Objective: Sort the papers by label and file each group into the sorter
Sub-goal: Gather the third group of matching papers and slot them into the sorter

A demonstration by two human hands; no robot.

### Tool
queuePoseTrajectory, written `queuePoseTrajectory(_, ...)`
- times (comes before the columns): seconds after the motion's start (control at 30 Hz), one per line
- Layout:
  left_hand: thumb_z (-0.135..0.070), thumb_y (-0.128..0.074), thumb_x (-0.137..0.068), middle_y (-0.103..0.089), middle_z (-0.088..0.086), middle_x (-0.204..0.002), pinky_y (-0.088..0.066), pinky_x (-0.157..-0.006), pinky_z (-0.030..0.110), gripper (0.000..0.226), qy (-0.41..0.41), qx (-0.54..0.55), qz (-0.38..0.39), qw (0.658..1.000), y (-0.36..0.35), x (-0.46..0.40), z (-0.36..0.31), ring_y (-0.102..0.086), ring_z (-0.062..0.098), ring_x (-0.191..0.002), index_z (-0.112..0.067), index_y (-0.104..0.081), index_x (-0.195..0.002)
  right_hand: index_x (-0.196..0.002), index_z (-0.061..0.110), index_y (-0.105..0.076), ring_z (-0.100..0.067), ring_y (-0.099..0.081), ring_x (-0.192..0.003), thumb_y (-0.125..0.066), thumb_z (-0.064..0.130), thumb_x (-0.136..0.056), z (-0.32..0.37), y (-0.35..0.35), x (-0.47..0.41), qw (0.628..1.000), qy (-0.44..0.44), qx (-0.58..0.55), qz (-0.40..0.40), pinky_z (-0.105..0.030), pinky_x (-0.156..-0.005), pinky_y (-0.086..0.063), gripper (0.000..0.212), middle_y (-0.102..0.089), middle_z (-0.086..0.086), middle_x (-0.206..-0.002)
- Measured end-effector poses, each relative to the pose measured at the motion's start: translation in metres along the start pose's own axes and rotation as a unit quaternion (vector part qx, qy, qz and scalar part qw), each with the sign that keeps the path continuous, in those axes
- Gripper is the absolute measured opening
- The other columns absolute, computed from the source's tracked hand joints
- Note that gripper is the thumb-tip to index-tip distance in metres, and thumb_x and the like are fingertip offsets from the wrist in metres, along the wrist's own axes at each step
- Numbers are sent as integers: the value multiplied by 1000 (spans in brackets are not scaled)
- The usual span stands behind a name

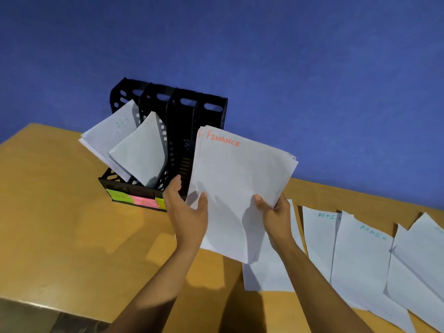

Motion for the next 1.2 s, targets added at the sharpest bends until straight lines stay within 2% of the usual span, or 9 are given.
queuePoseTrajectory(0.17,-24,-72,-85,-49,5,-133,-37,-81,-3,51,-62,-30,92,993,-23,15,-26,-42,-26,-108,-13,-50,-130,-108,37,-63,-7,-68,-96,-70,17,-89,16,-27,0,1000,7,-30,5,-16,-70,-56,29,-72,13,-105)
queuePoseTrajectory(0.27,-53,-61,-86,-42,-8,-144,-41,-94,11,63,-12,-45,178,983,-46,29,-29,-41,-19,-114,-28,-40,-139,-107,37,-64,-10,-69,-99,-65,15,-92,30,-47,3,998,16,-60,30,-19,-73,-57,26,-73,10,-106)
queuePoseTrajectory(0.4,-81,-40,-77,-31,-12,-152,-34,-96,11,82,24,-33,208,977,-61,34,-45,-33,5,-137,-40,-23,-146,-104,34,-65,-26,-68,-104,-66,30,-90,48,-72,13,990,40,-93,99,-47,-88,-58,15,-71,0,-106)
queuePoseTrajectory(0.5,-72,-48,-82,-27,-13,-155,-40,-107,29,81,35,-15,202,979,-60,30,-54,-29,8,-141,-44,-13,-149,-109,20,-61,-31,-65,-107,-61,31,-94,61,-88,21,982,70,-80,159,-54,-92,-54,19,-67,-10,-109)
queuePoseTrajectory(0.57,-59,-54,-87,-33,-11,-151,-40,-108,36,80,23,-24,186,982,-57,29,-65,-33,8,-139,-41,-11,-151,-110,18,-59,-25,-67,-103,-58,23,-95,68,-94,23,976,93,-59,185,-42,-88,-57,16,-68,-5,-107)
queuePoseTrajectory(0.73,-30,-60,-92,-48,-12,-141,-44,-105,30,70,17,54,153,987,-48,20,-78,-45,1,-130,-35,-22,-151,-122,11,-54,-17,-61,-111,-54,2,-91,90,-109,32,949,145,-49,274,-25,-89,-52,32,-65,4,-115)
queuePoseTrajectory(0.9,-32,-50,-99,-62,-18,-115,-51,-88,19,41,24,71,91,993,-23,0,-78,-58,-7,-107,-29,-45,-139,-134,-3,-44,-31,-49,-130,-59,-15,-83,100,-128,32,920,147,-26,362,-39,-102,-47,55,-49,-18,-140)
queuePoseTrajectory(1.07,-39,-45,-100,-67,-27,-99,-45,-70,3,26,69,119,17,990,0,-22,-67,-62,-11,-95,-28,-60,-120,-149,-2,-24,-28,-36,-142,-62,-24,-78,94,-155,42,898,125,-4,423,-50,-115,-34,83,-34,-18,-154)
queuePoseTrajectory(1.2,-34,-41,-100,-67,-28,-91,-45,-67,8,21,7,32,36,999,7,-24,-72,-62,-8,-84,-33,-60,-109,-146,1,-31,-22,-49,-129,-48,-28,-73,87,-161,47,893,72,-128,425,-31,-90,-53,80,-37,-16,-152)
Point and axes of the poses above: each hand's wrist, its own x-axis away from the middle knuckle, its own y-axis out of the back of the hand, z = x × y, the point moved 9 cm from there along -x, towards the middle knuckle
